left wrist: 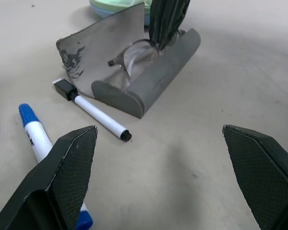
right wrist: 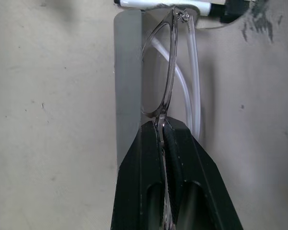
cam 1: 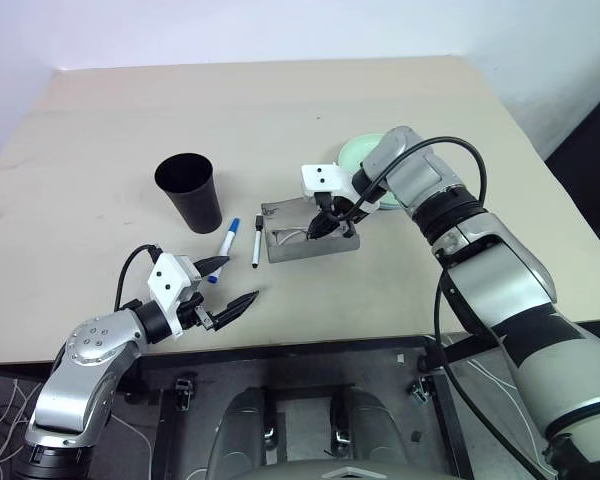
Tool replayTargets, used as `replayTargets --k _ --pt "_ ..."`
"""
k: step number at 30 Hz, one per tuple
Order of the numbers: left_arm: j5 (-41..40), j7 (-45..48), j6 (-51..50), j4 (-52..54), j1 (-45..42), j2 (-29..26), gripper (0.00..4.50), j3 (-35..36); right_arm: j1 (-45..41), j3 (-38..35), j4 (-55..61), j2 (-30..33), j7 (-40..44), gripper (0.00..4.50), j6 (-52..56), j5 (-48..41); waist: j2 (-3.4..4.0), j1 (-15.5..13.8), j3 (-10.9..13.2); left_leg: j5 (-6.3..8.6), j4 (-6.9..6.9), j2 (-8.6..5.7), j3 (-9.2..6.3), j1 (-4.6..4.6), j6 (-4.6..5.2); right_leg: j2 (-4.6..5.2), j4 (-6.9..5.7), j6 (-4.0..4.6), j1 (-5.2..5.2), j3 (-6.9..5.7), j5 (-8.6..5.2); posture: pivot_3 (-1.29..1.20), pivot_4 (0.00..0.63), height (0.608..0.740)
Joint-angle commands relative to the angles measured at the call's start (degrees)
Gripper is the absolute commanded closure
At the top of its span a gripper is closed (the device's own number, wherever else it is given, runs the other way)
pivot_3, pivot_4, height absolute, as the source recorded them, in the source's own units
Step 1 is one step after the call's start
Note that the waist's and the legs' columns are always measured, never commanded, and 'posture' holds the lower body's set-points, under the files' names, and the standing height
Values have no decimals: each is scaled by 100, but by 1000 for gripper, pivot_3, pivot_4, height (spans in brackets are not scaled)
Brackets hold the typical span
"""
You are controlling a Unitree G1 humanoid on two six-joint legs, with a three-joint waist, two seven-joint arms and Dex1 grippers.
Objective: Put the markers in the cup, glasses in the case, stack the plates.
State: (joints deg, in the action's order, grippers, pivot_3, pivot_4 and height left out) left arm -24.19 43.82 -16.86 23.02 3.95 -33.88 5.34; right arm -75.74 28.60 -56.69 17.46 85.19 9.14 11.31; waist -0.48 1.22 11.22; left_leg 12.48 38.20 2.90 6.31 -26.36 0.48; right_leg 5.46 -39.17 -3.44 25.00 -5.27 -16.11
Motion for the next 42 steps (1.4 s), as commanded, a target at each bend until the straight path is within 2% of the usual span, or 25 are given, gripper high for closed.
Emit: replayTargets --k 1,15,16,22,29,38,42 --pt "15 -9 70 176 -12 -21 98 30 221 65 -120 -46 91 4474 -33 163 -1 -1 -3 0 0 0 0 4 0 0 0 1 -4 0 0 0 150 701" --pt "41 -36 105 144 -75 49 98 -52 216 -30 -282 -174 228 4474 159 333 -12 -7 -14 2 -1 -2 -9 10 -2 7 3 3 -12 -4 -1 0 150 701" --pt "45 -40 108 142 -76 46 98 -53 205 -53 -303 -188 213 3934 165 332 -12 -6 -15 5 -1 -2 -9 10 -8 8 3 4 -12 -5 -2 0 150 701" --pt "30 -31 133 141 -51 14 98 6 70 -258 -559 -280 -61 2256 153 363 -11 14 -14 2 -1 -1 -11 6 -3 8 2 5 -9 -5 0 0 150 701" --pt "-18 11 127 137 -71 -19 98 61 -153 -479 -722 -284 -106 2256 164 296 -11 11 -14 6 -1 -2 -12 3 -13 8 2 7 -5 -6 -1 0 150 701" --pt "24 92 133 54 -189 -20 98 -19 -352 -658 -663 -283 379 2256 708 118 -9 10 -13 0 -2 -3 -12 -7 -4 8 2 6 4 -6 0 0 150 701" --pt "-28 94 74 80 -257 22 98 -21 -425 -742 -626 -274 335 2256 836 51 -8 10 -12 0 -2 -3 -12 -8 -3 8 2 6 5 -6 0 0 150 701"
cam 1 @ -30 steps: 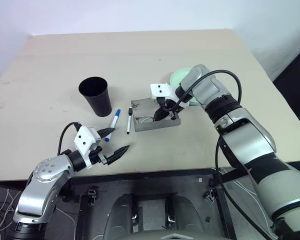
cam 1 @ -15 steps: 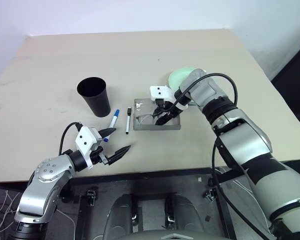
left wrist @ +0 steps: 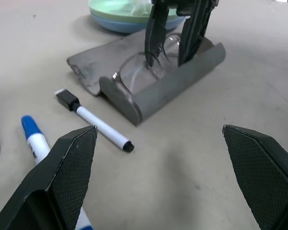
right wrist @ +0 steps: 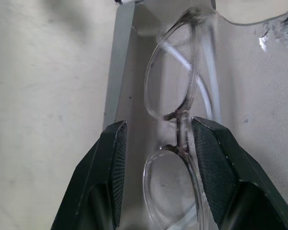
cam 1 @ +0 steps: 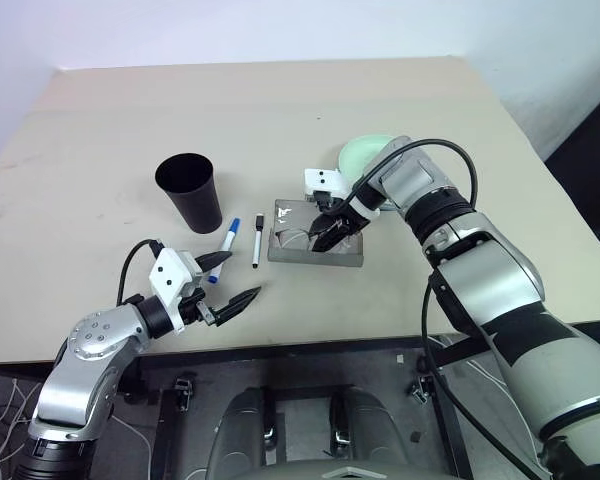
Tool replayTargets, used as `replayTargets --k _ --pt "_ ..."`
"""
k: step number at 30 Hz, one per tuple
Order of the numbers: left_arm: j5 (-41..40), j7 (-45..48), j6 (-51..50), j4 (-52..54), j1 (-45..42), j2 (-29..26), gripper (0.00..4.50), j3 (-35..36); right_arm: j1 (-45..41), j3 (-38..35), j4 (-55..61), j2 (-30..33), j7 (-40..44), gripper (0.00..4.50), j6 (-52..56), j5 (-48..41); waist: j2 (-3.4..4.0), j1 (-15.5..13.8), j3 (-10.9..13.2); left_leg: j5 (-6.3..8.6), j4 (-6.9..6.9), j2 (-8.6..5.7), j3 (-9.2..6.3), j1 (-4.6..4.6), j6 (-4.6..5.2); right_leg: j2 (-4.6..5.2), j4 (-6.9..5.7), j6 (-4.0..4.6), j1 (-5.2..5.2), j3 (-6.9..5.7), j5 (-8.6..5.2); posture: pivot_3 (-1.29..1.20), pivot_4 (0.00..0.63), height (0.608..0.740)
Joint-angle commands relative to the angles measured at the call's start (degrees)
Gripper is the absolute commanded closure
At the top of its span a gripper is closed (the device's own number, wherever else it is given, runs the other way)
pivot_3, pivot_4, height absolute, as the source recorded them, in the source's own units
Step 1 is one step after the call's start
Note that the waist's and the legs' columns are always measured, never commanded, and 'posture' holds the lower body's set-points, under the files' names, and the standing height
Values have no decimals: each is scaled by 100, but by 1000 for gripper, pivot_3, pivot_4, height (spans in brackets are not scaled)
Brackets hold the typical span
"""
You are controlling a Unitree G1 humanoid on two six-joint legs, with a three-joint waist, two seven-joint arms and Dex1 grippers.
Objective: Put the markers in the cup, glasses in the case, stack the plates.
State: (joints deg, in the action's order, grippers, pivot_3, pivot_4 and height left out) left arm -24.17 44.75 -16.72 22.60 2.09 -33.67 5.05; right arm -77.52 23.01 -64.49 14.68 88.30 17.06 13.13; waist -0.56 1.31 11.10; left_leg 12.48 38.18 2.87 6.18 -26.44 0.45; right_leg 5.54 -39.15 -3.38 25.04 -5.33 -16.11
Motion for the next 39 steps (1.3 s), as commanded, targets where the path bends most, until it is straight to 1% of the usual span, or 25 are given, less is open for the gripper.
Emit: replayTargets --k 1,9,15,16,18,20,23,25,27,31,34,36,39 --pt "-41 -2 47 121 -83 10 98 10 -289 -209 142 1 6 2256 104 -145 0 1 0 0 0 0 0 0 0 0 0 0 0 0 0 0 150 701" --pt "-35 16 41 77 -133 20 98 -9 -457 -302 82 20 -57 2256 368 -165 0 2 0 0 0 0 0 0 0 0 0 0 1 0 0 0 150 701" --pt "-38 -8 36 113 -92 40 98 -9 -596 -818 -110 82 -832 2256 478 -441 0 -2 0 0 0 0 0 -2 -1 1 0 0 3 0 0 0 150 701" --pt "-39 -18 36 128 -80 42 98 0 -612 -929 -124 97 -914 2432 501 -513 0 -2 0 1 0 0 0 -4 -2 1 0 0 5 1 0 0 150 701" --pt "-22 -39 47 138 -71 41 98 16 -659 -1323 -172 99 -1585 2814 462 -722 0 -1 0 1 -2 0 0 -4 -2 0 0 1 6 1 0 0 150 701" --pt "-8 -41 55 145 -66 25 98 21 -686 -1581 -260 83 -2230 3406 421 -829 0 0 0 1 -2 0 0 -5 -2 1 0 1 7 1 0 0 150 701" --pt "-41 -41 27 141 -124 9 98 41 -586 -1747 -406 60 -2673 4431 221 -880 0 3 0 2 -2 0 0 -6 -4 1 1 2 7 3 0 0 150 701" --pt "-46 -32 19 118 -160 -1 98 45 -561 -1851 -542 15 -2984 4473 208 -918 0 5 0 0 -2 0 1 -7 -2 1 1 2 8 5 0 0 150 701" --pt "-24 -11 29 93 -213 -20 98 25 -489 -1820 -711 -30 -3505 4473 69 -772 0 10 0 -1 -2 0 1 -7 0 0 1 2 7 5 0 0 150 701" --pt "-34 1 8 67 -308 -10 98 7 -338 -1561 -909 -82 -4057 4473 -345 -417 0 7 0 -2 -2 -1 4 -7 2 -1 0 0 5 1 1 0 150 701" --pt "1 11 25 36 -341 -5 98 -19 -264 -1551 -1028 -125 -4308 4473 -493 -324 1 8 1 -4 -2 -2 9 -7 5 -4 0 -2 5 2 1 0 150 701" --pt "21 6 34 34 -344 -2 98 -30 -181 -1413 -1096 -114 -4393 4473 -629 -135 1 8 1 -5 -2 0 10 -7 5 -7 -1 -2 6 2 2 0 150 701" --pt "23 -2 37 66 -296 -3 98 -29 -95 -1152 -1175 -63 -4107 4473 -676 155 1 9 1 -7 -2 1 11 -5 4 -11 -3 -3 5 2 2 0 150 701"
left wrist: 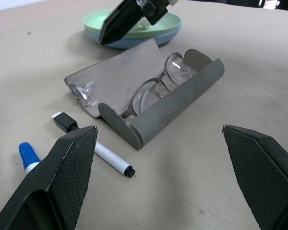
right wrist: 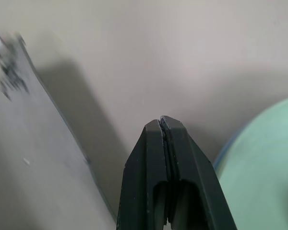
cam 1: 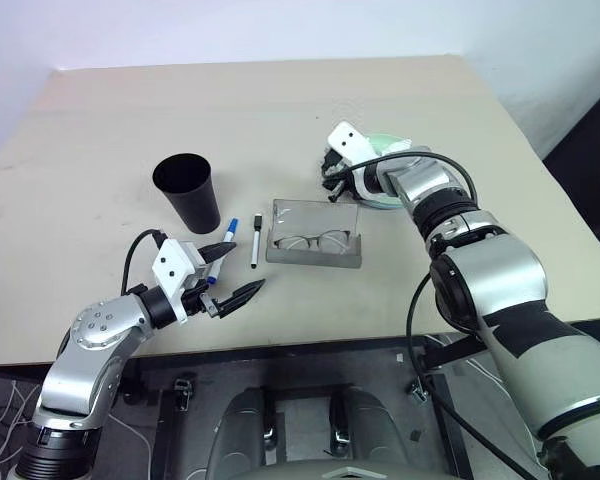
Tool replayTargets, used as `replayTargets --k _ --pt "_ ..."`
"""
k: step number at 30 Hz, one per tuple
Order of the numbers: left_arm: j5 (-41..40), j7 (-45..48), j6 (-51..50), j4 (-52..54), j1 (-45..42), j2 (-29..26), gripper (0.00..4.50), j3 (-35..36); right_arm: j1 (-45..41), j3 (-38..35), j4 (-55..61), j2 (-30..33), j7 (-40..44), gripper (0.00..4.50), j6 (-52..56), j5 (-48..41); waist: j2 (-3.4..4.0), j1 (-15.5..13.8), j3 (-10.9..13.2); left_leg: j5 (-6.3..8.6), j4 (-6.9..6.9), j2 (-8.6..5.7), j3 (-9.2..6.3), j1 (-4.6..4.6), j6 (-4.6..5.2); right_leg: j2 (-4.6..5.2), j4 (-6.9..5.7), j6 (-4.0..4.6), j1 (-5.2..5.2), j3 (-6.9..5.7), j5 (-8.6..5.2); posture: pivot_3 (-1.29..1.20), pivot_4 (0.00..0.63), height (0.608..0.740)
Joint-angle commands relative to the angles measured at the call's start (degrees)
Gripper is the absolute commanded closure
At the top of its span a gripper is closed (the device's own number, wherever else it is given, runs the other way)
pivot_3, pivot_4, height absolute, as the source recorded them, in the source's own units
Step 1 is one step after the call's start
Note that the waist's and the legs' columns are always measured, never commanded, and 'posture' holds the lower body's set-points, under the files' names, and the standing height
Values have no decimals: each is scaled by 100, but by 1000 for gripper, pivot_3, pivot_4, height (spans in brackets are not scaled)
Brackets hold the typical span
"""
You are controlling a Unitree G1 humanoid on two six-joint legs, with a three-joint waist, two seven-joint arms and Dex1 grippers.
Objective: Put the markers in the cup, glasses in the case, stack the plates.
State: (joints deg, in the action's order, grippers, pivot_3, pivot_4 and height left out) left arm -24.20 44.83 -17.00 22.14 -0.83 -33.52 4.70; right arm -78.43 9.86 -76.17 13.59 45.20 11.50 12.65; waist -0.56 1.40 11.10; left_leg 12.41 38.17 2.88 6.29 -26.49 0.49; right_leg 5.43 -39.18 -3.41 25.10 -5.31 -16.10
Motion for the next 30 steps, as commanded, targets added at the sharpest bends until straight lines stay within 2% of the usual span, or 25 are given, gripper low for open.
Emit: replayTargets --k 1,7,19,25,30 --pt "25 -13 61 125 9 -20 98 7 -1 191 -22 55 327 4473 -97 228 0 0 0 -1 0 0 0 0 0 0 -1 0 0 0 0 0 150 701" --pt "-86 -39 -31 232 27 -27 98 89 -103 280 17 122 1725 4473 185 215 0 -11 0 -3 0 1 -1 4 1 -6 -2 -1 -4 0 0 0 150 701" --pt "-31 -9 37 200 111 -47 98 76 -199 306 363 334 3153 4473 305 110 0 -11 0 -5 0 3 -3 8 -3 -4 -2 0 -7 0 0 0 150 701" --pt "-27 14 55 127 47 -33 98 57 36 296 1119 395 3804 4473 608 -118 1 -10 0 -5 0 4 -3 7 -3 -3 -3 0 -5 0 0 0 150 701" --pt "12 46 96 13 -23 -40 98 43 723 294 2539 573 4370 4473 991 -509 0 -39 0 -5 0 3 -5 7 -3 0 -2 0 -7 -1 0 0 150 701"
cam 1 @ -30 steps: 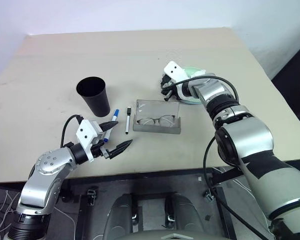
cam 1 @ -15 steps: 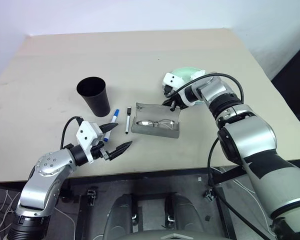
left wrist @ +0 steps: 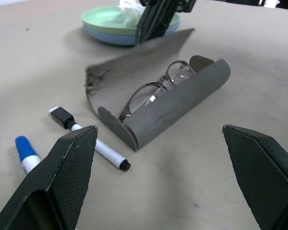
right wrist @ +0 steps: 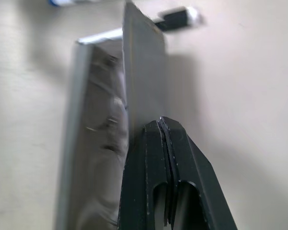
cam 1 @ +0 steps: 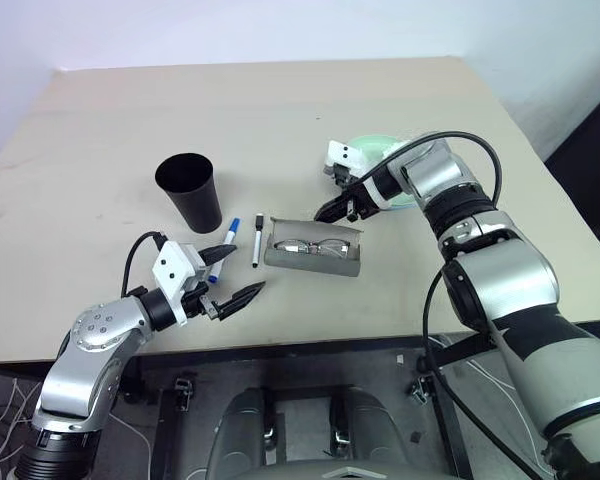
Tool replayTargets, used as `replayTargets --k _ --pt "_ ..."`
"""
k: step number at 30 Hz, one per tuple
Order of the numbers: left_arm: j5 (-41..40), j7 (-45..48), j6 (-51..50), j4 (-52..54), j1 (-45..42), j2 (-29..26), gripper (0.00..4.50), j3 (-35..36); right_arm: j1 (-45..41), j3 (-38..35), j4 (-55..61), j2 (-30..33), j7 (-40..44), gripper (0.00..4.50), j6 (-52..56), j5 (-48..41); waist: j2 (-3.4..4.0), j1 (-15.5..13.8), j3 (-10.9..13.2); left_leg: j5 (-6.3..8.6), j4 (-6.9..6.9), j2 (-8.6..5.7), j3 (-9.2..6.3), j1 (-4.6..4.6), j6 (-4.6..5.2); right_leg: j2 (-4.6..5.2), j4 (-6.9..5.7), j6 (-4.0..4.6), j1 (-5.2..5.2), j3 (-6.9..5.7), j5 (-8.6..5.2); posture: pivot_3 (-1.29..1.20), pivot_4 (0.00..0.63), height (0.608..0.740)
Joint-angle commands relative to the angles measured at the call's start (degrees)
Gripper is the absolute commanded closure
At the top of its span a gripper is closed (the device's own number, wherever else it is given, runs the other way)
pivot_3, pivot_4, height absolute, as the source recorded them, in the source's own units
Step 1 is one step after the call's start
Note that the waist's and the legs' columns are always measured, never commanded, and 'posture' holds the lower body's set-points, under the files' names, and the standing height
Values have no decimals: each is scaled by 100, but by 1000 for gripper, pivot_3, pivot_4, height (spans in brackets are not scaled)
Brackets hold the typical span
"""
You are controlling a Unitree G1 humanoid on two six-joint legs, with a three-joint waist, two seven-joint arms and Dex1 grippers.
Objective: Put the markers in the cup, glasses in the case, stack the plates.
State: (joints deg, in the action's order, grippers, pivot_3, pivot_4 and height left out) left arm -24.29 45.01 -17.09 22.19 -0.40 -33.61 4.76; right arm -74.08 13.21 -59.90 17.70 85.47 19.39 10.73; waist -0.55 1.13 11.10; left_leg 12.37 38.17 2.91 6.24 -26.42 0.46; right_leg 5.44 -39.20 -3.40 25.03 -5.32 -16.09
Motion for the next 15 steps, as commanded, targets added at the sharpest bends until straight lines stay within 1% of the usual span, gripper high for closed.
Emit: replayTargets --k 1,8,11,15 --pt "41 29 118 -16 -87 -29 98 19 454 -4 1181 202 363 4473 280 -348 0 -14 0 0 0 -1 -1 -1 0 1 2 0 -1 -1 0 0 150 701" --pt "42 42 125 -95 -204 -27 98 -11 1221 221 2430 359 182 4473 920 -470 0 -2 0 -1 2 0 -4 1 -1 2 -2 0 -1 -2 1 0 150 701" --pt "43 51 125 -117 -207 -49 98 -2 1496 338 2893 455 104 4473 1010 -498 0 -4 0 -1 2 -1 -4 1 -1 2 -2 1 -2 -3 1 0 150 701" --pt "17 15 64 -140 -167 -47 98 36 1848 419 3297 517 -132 4473 861 -545 -2 -8 -1 -1 2 -1 -5 3 -1 2 -1 1 -4 -3 1 0 150 701"
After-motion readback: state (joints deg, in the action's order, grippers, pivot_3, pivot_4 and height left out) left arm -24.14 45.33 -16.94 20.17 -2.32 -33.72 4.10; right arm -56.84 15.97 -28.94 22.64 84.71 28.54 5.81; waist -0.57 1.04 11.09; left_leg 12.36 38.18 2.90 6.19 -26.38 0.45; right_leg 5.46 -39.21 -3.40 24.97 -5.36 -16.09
